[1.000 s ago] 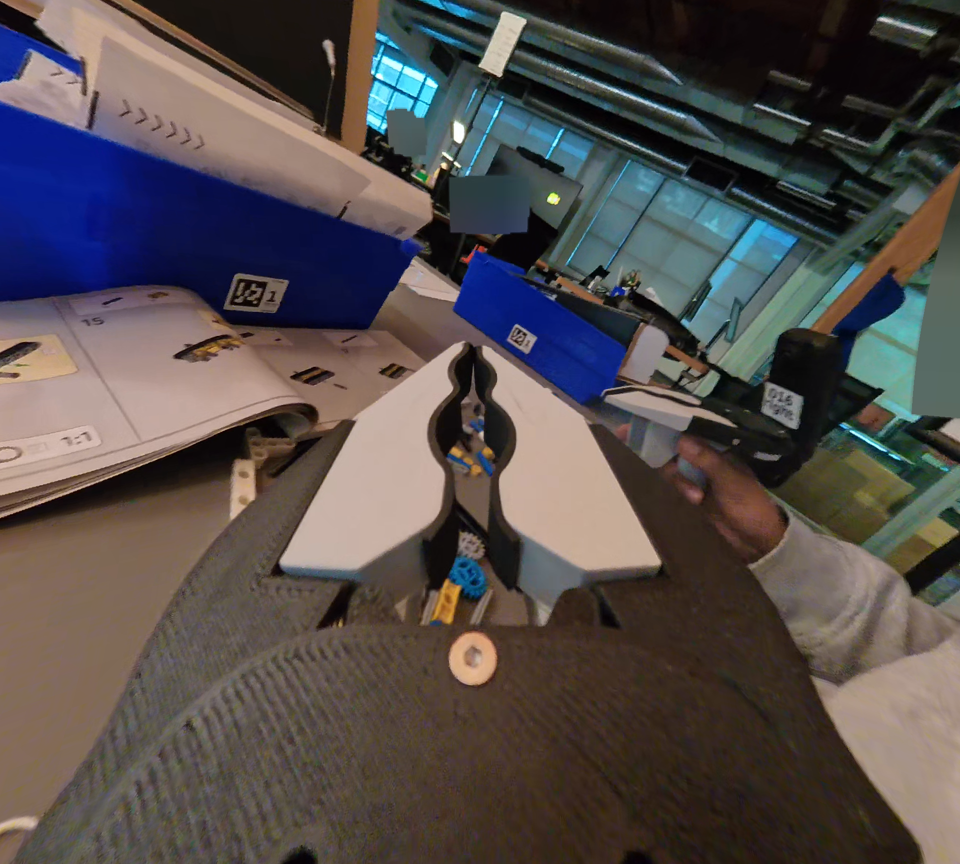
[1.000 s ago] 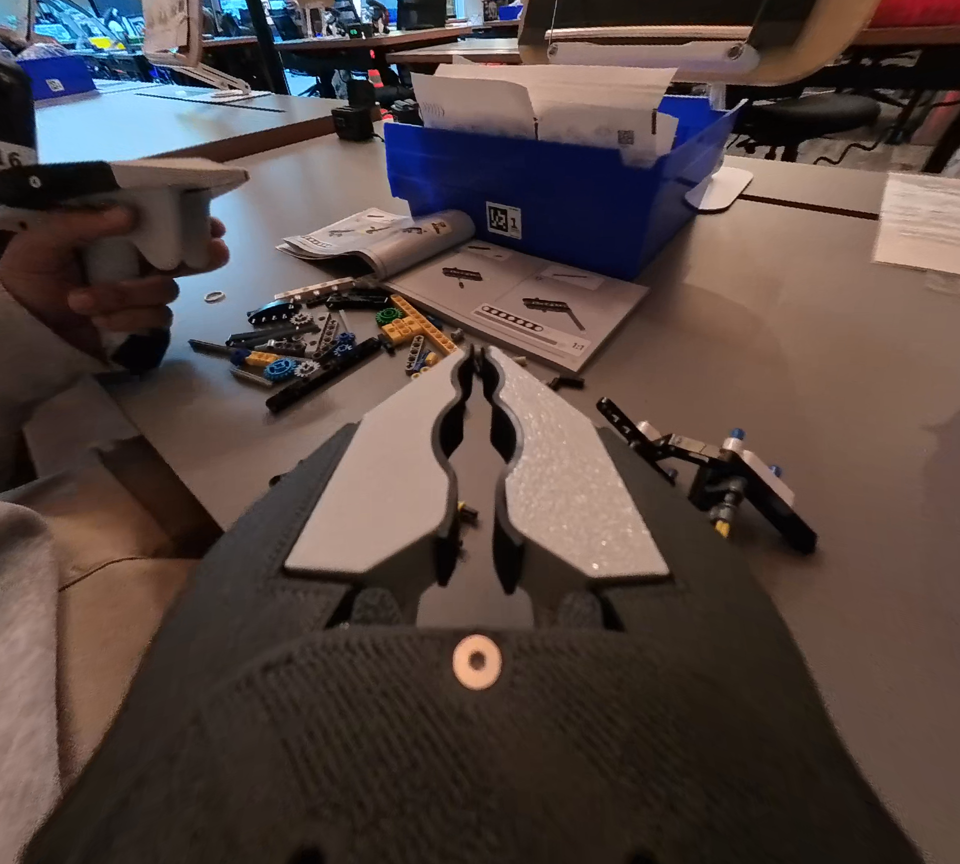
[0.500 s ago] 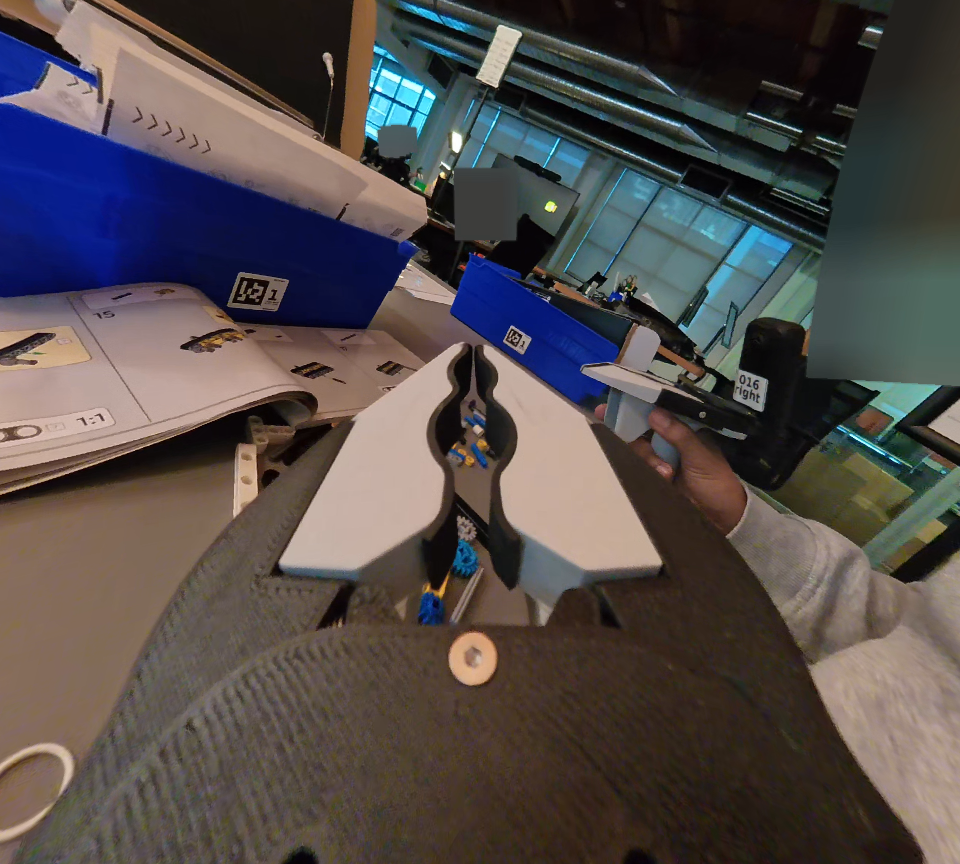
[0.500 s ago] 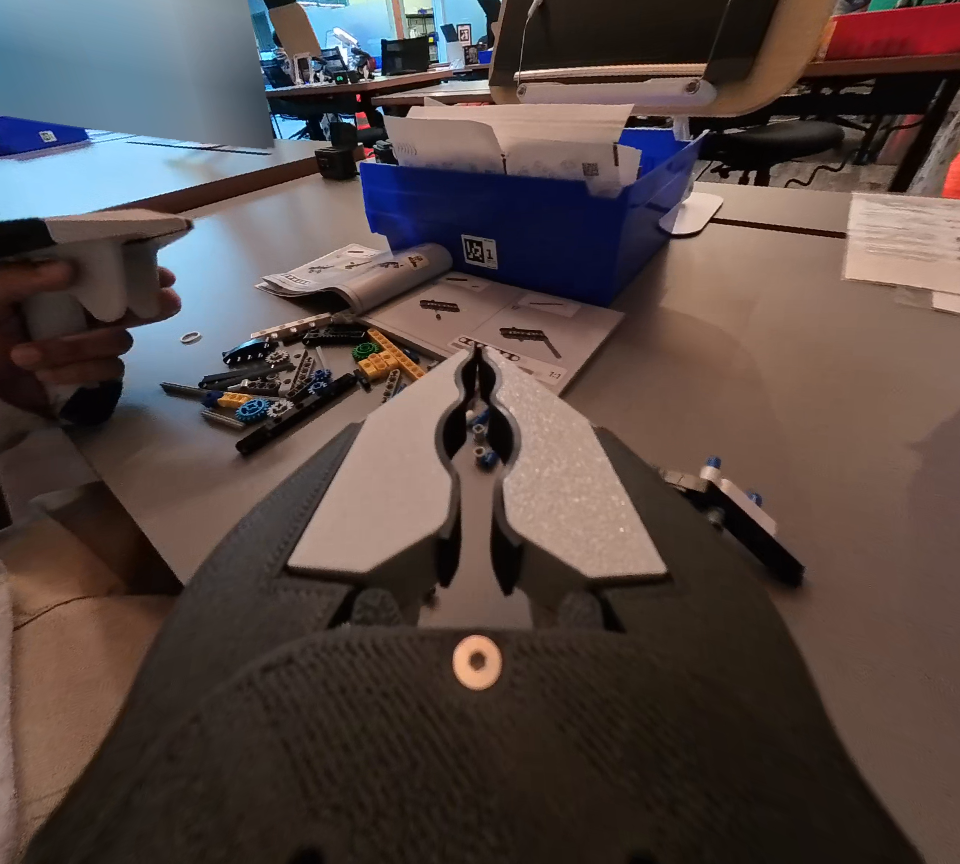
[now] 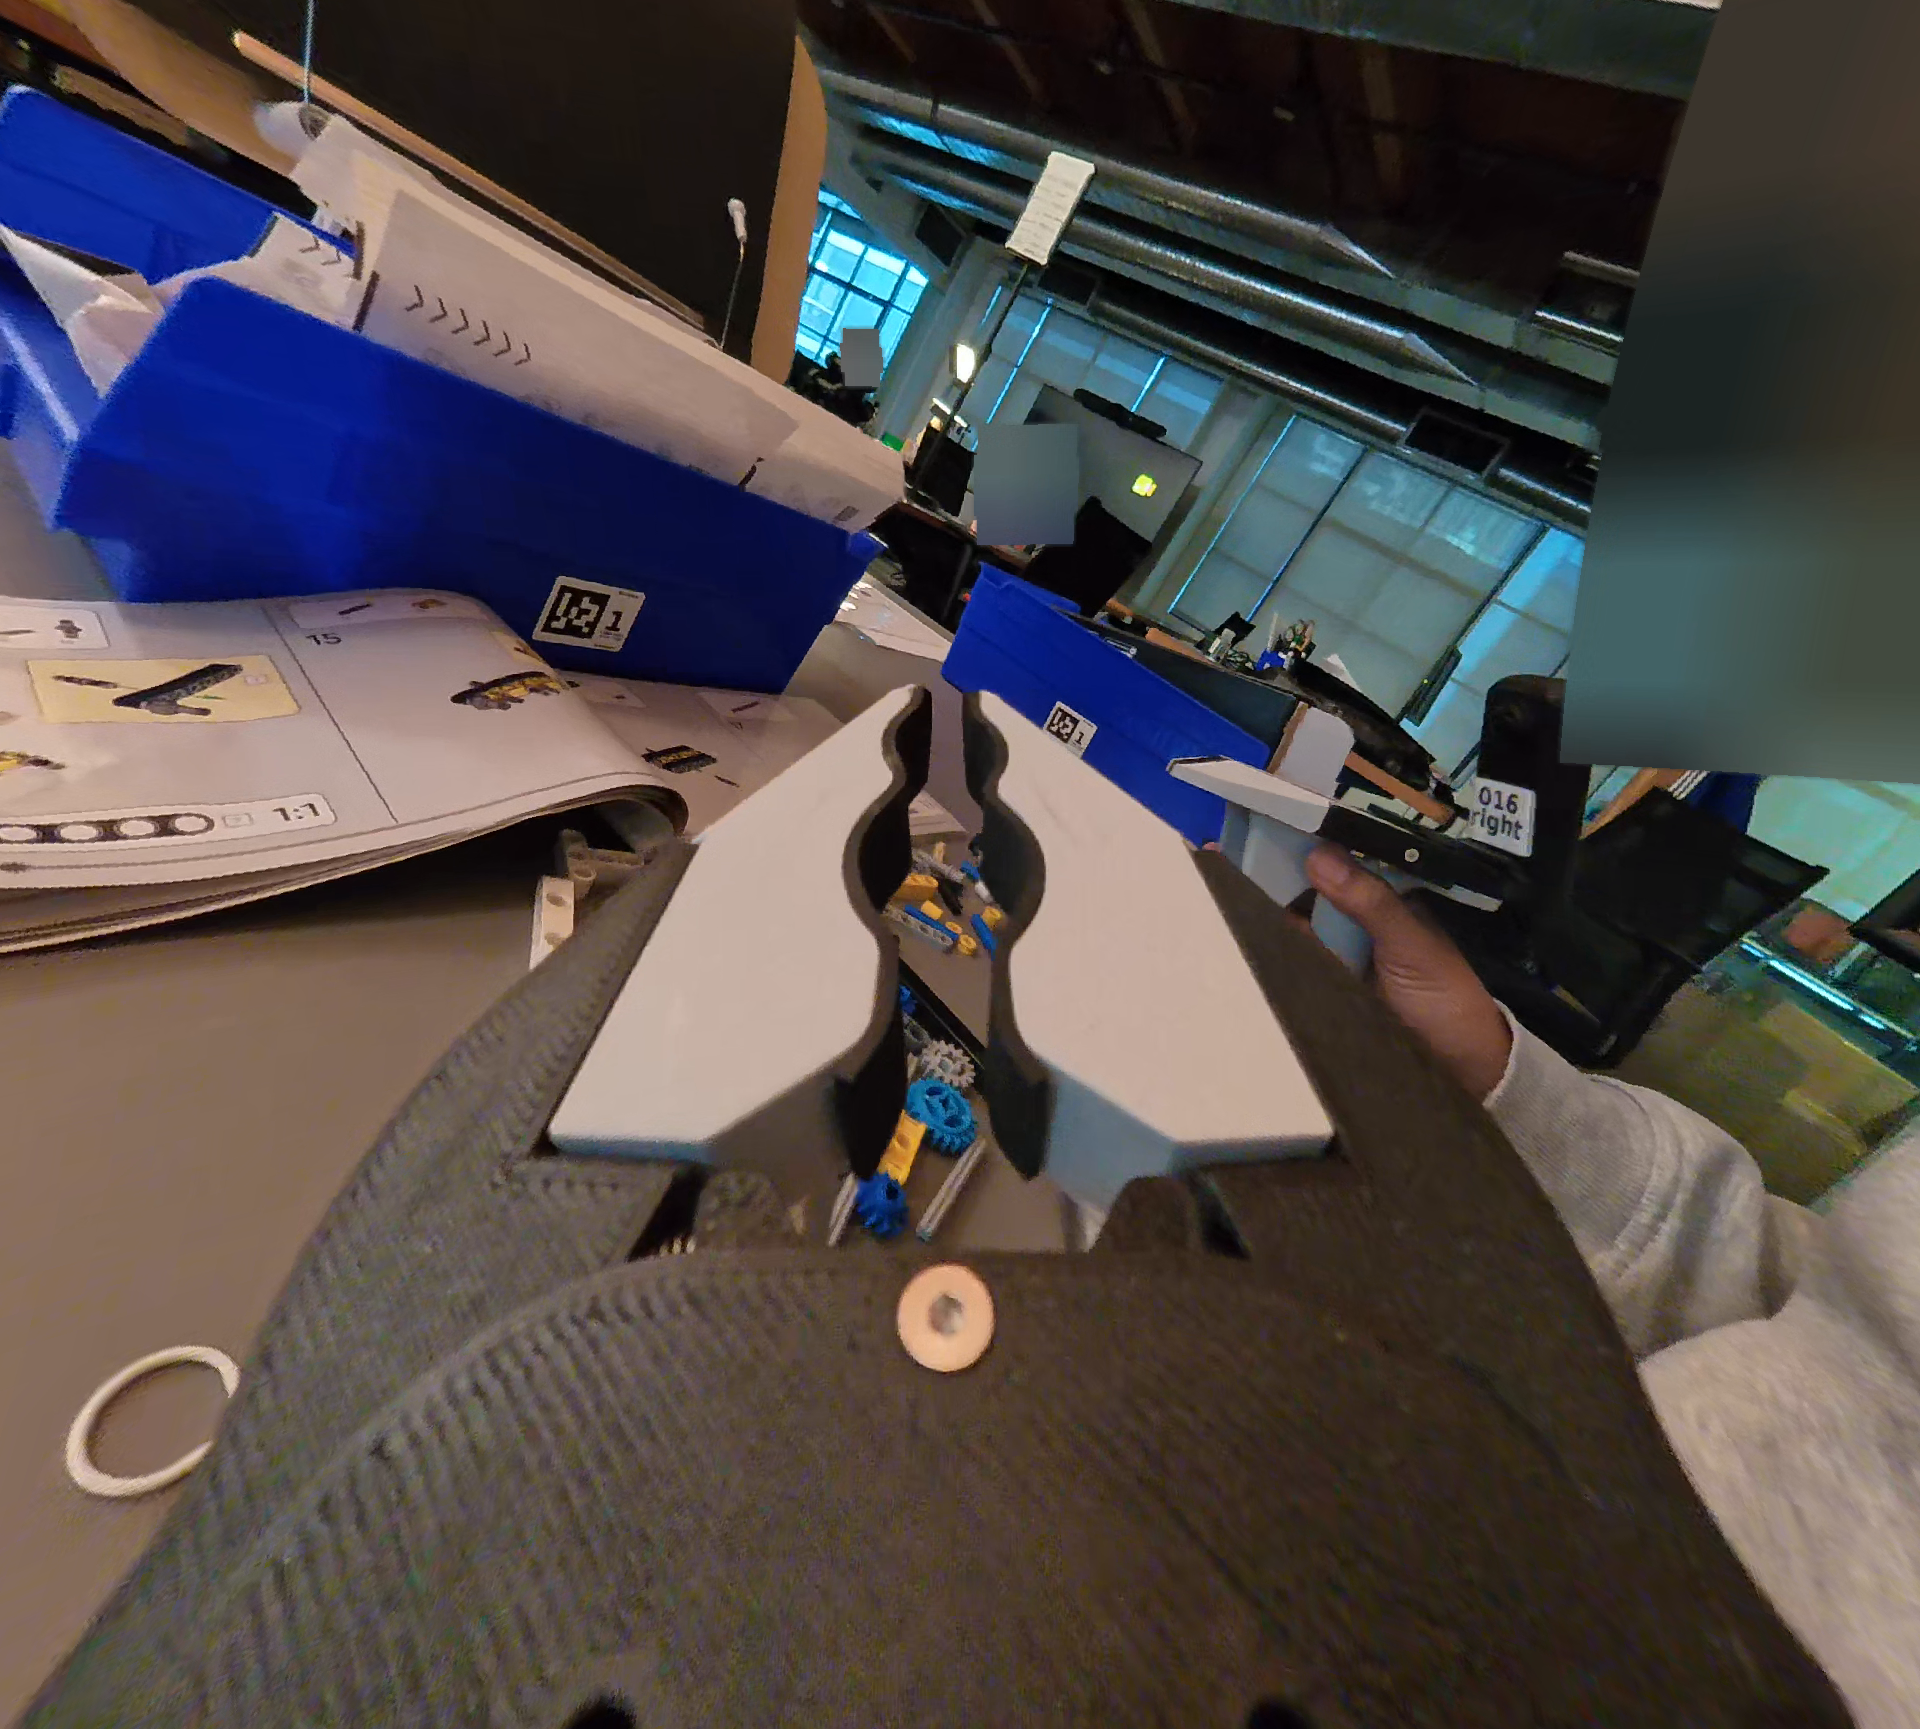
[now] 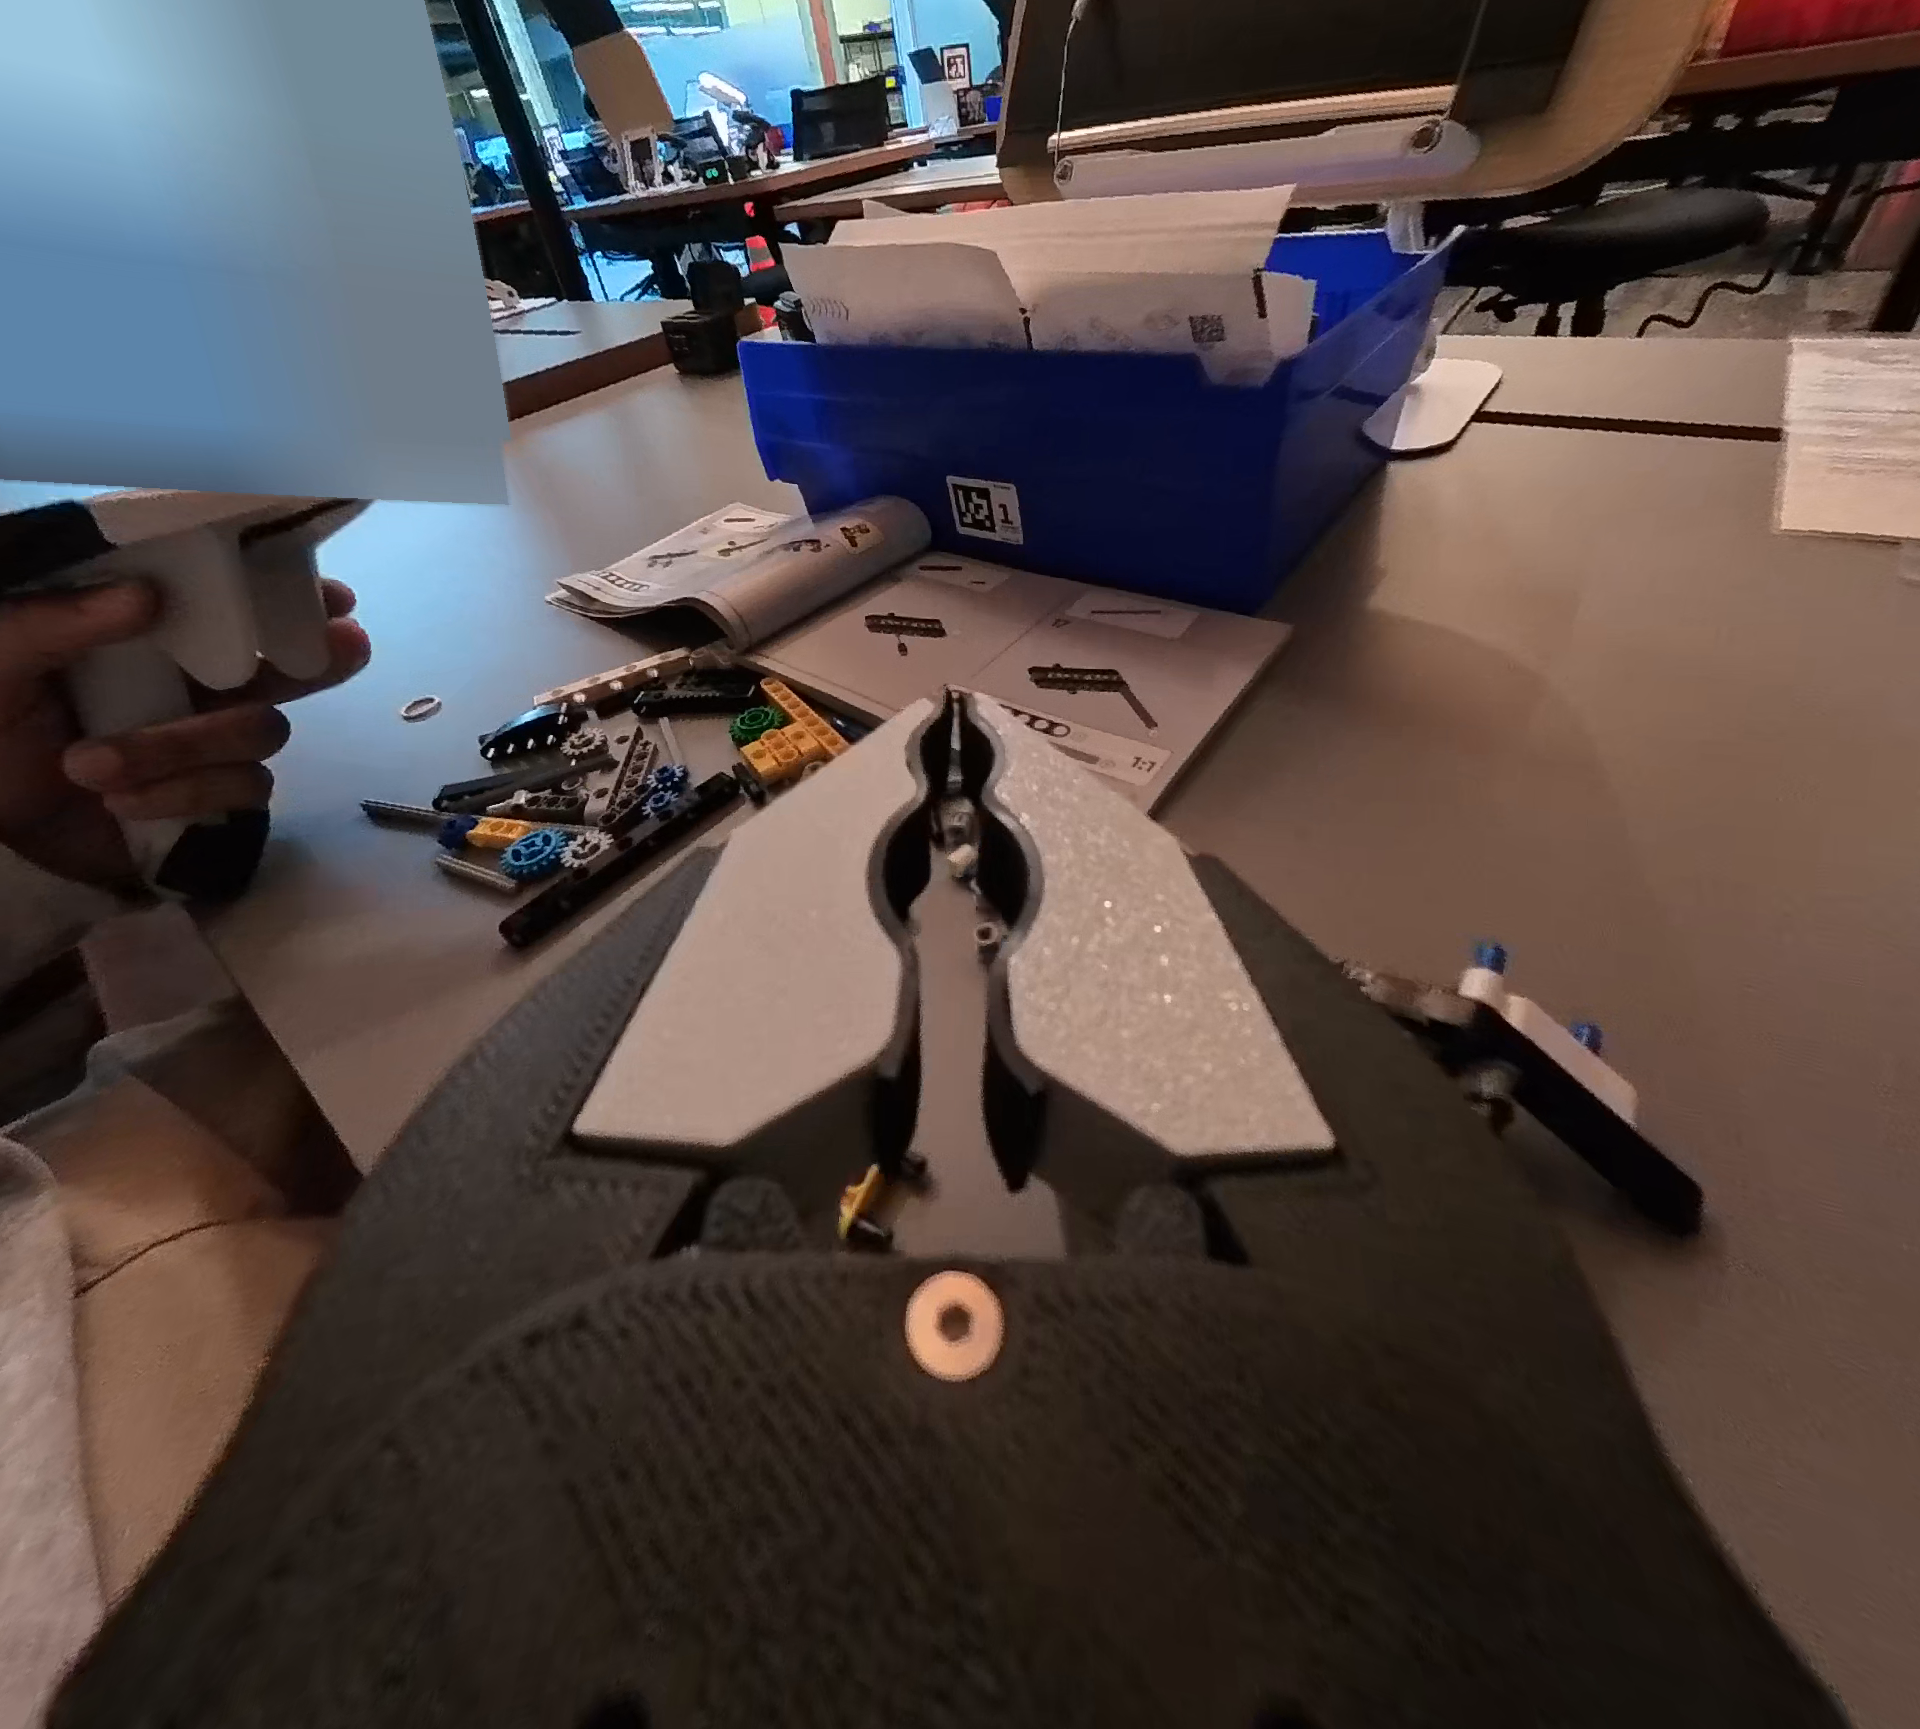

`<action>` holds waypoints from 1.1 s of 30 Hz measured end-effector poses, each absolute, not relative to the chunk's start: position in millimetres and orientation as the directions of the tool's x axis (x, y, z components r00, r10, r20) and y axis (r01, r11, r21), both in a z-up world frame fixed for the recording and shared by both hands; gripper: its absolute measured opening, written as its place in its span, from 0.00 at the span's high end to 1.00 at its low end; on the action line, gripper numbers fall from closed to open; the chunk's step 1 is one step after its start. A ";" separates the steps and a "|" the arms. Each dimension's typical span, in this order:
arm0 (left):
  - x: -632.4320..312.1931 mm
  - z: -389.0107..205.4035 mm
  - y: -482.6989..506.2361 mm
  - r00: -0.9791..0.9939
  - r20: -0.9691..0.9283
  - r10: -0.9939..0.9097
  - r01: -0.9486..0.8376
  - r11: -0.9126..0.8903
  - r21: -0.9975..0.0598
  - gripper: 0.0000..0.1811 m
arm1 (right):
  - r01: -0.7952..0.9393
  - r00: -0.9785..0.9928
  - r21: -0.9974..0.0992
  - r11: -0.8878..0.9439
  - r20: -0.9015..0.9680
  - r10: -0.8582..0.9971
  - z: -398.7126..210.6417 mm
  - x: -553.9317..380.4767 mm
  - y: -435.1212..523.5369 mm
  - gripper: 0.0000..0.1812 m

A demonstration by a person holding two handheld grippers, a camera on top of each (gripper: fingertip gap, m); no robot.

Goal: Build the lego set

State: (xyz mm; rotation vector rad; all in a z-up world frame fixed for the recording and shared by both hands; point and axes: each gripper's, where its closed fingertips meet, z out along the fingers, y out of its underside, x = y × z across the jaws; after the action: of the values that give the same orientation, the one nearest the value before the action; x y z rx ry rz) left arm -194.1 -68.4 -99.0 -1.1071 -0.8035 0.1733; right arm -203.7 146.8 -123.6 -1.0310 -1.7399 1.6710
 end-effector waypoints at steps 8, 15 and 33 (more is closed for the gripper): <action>-191.8 -99.4 -69.9 0.707 0.507 0.493 0.265 0.480 -0.836 0.98 | 0.165 -0.592 -0.986 0.033 -0.072 0.803 -129.2 -204.4 136.9 1.00; -191.2 -100.0 -67.4 0.710 0.495 0.500 0.264 0.464 -0.846 0.97 | 0.163 -0.593 -0.986 0.018 -0.083 0.801 -127.8 -204.1 137.3 1.00; -192.2 -100.0 -68.2 0.704 0.492 0.512 0.258 0.462 -0.849 0.98 | 0.159 -0.598 -0.987 0.028 -0.074 0.798 -128.1 -203.2 134.9 1.00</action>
State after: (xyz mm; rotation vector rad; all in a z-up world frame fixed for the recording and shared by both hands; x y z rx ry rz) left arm -192.2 -68.2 -100.0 -1.1118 -0.8154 0.1794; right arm -203.2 134.9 -128.1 -0.9701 -1.7949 1.6116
